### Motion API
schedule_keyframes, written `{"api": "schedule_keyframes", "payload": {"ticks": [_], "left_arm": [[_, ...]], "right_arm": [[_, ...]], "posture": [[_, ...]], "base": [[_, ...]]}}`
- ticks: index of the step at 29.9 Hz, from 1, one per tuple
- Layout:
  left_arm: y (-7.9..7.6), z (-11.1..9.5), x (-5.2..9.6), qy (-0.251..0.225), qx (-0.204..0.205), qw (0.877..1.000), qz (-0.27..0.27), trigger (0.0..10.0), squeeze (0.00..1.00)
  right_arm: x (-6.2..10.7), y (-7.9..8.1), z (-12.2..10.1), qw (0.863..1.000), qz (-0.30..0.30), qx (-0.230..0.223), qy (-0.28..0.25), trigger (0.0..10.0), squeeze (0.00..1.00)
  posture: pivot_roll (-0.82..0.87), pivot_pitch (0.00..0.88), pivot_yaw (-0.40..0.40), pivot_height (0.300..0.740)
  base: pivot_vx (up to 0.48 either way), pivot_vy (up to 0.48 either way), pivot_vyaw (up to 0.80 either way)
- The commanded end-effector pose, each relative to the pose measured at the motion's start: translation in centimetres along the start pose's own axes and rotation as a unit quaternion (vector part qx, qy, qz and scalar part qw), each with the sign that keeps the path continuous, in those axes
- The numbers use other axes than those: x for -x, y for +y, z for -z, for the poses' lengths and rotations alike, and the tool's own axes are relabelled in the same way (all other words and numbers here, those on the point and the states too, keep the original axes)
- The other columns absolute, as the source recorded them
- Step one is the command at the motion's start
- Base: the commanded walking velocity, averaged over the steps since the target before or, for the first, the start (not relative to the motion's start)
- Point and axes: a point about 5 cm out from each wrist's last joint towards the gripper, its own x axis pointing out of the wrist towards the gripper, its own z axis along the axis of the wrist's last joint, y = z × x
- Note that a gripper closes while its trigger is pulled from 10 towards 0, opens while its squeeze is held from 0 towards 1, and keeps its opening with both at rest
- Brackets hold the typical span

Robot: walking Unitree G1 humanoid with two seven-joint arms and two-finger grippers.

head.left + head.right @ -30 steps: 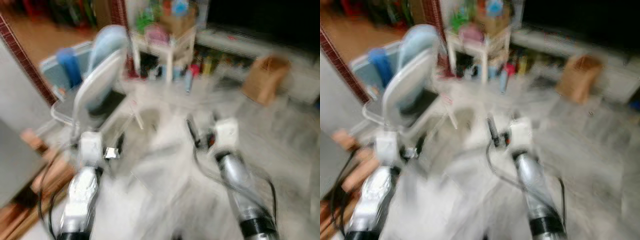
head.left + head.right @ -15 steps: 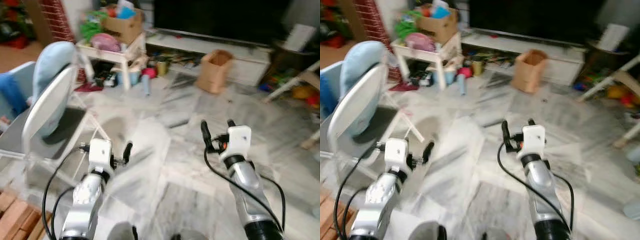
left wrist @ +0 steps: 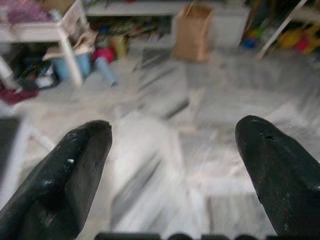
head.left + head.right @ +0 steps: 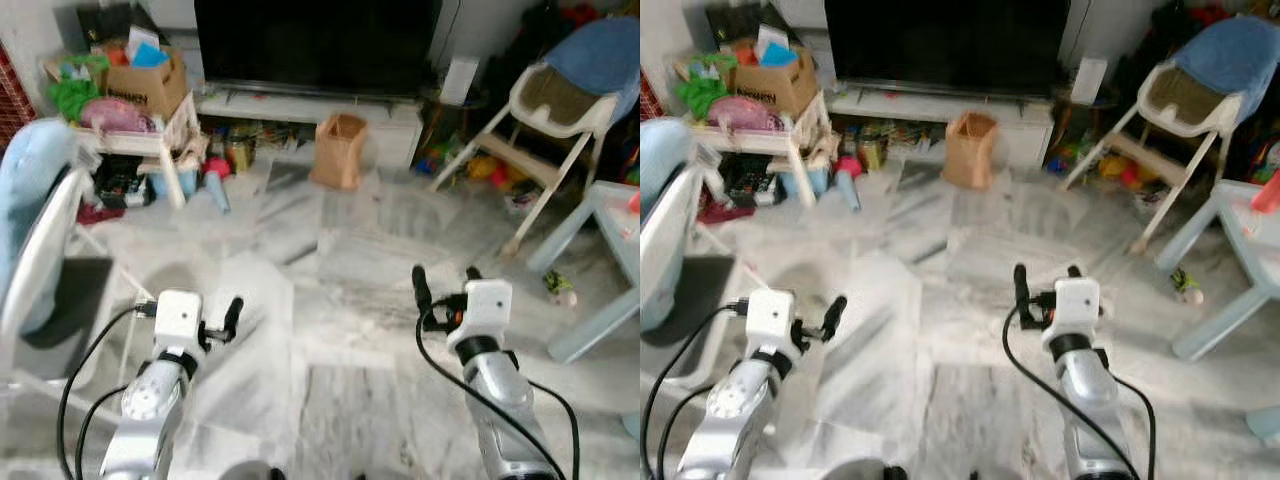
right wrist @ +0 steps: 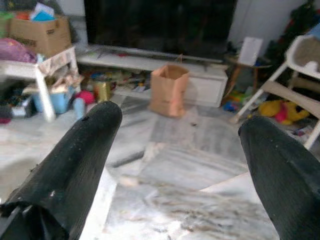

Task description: Restocking fridge

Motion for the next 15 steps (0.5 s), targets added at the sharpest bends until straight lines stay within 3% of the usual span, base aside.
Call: {"api": "schedule_keyframes", "payload": {"ticks": [1,15], "left_arm": [[-0.7,-0.3,-0.3,-0.004,-0.001,1.000,0.012,10.0,0.00],[-0.8,-2.3,-1.5,-0.029,-0.029,0.999,0.011,10.0,0.00]], "right_arm": [[0.9,-0.5,0.6,1.000,0.015,0.003,0.012,10.0,0.00],[-1.1,0.4,-0.7,1.000,-0.001,0.007,-0.010,10.0,0.00]], "posture": [[0.02,0.000,0.021,0.740],[0.03,0.000,0.028,0.740]], "base": [[0.000,0.000,0.00],[0.000,0.000,0.00]]}}
